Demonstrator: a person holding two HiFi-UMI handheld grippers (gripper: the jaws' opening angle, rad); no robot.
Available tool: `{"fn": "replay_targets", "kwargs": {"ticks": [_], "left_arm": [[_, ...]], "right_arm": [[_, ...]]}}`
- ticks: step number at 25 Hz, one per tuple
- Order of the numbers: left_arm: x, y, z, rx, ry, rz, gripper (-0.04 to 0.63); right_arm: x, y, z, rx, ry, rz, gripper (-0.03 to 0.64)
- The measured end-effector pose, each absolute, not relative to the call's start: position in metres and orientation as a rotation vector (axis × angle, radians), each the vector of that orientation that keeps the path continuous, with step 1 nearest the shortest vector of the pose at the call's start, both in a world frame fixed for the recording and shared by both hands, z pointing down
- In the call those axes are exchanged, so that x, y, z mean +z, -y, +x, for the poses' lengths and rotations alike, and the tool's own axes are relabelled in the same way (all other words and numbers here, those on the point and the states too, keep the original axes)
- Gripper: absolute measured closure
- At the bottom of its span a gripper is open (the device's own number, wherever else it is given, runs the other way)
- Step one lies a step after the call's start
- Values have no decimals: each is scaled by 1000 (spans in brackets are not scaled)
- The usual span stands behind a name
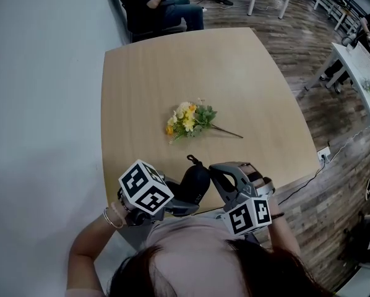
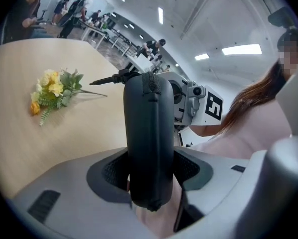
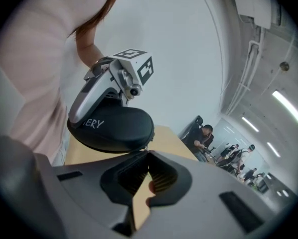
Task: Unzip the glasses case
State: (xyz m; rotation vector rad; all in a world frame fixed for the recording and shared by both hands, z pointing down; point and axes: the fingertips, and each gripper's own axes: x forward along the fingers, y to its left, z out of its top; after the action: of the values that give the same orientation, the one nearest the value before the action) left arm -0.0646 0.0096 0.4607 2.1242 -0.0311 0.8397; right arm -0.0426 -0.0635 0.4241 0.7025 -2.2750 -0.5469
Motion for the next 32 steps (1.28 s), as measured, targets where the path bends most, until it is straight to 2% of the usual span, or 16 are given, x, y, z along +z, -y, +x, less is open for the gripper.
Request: {"fn": "replay_targets", "kwargs": {"ticks": [13, 32], "left_arm": [[475, -50, -52, 832, -161, 1956, 353], [483, -57, -41, 890, -232, 1902, 351]], "right_arm": [[445, 35, -33, -550, 2210, 496, 601], [448, 39, -26, -837, 1988, 319, 601]]}}
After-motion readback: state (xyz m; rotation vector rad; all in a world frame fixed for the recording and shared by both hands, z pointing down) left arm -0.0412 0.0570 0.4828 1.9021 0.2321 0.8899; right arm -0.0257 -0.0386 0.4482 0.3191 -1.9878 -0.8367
